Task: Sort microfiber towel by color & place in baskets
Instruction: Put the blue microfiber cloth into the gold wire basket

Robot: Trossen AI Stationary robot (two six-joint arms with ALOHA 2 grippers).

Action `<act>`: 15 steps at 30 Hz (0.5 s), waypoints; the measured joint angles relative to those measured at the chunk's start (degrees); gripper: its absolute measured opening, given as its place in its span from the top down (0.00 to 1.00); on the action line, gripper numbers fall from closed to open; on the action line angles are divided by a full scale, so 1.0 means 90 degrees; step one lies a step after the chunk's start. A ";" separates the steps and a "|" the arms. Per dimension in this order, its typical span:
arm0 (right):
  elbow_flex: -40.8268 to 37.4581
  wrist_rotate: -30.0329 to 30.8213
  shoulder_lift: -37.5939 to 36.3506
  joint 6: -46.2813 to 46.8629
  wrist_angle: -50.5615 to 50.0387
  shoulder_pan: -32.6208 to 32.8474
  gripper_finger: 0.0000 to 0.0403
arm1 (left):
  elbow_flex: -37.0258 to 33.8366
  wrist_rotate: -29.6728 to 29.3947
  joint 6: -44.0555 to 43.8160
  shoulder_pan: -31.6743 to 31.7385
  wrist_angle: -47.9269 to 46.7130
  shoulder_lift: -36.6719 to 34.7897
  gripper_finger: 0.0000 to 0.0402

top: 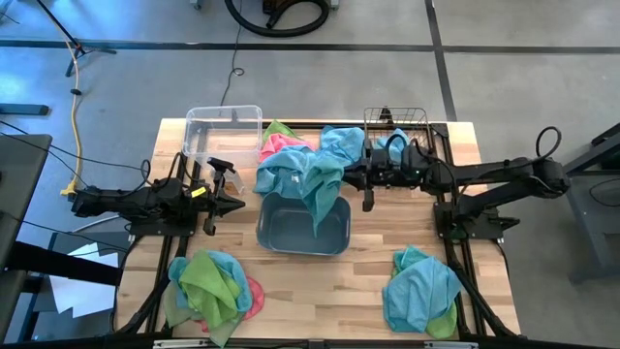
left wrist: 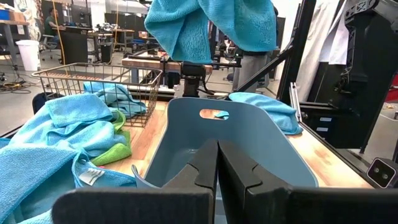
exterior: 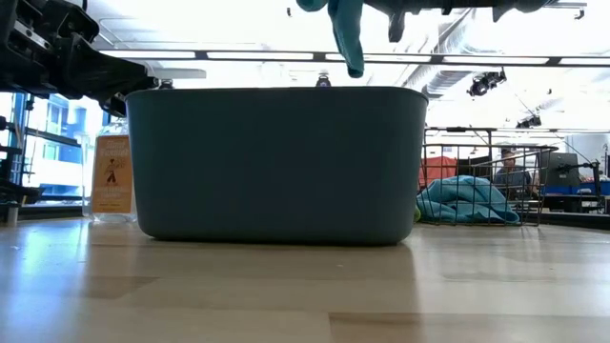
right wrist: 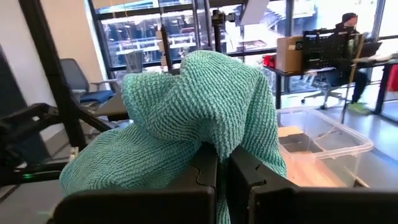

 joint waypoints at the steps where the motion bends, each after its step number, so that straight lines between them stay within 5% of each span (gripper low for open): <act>1: 0.0000 0.0080 0.0000 -0.0081 0.0000 -0.0053 1.00 | 0.0000 0.0000 0.0000 0.0000 -0.0002 0.0001 1.00; 10: 0.0005 0.0306 -0.0301 -0.0215 -0.0303 -0.1717 1.00 | 0.0000 -0.0001 0.0000 0.0000 -0.0002 0.0001 1.00; 15: 0.0216 0.1302 -0.0769 -0.0250 -0.2006 -0.2798 1.00 | 0.0000 0.0002 0.0000 -0.0001 0.0001 0.0000 1.00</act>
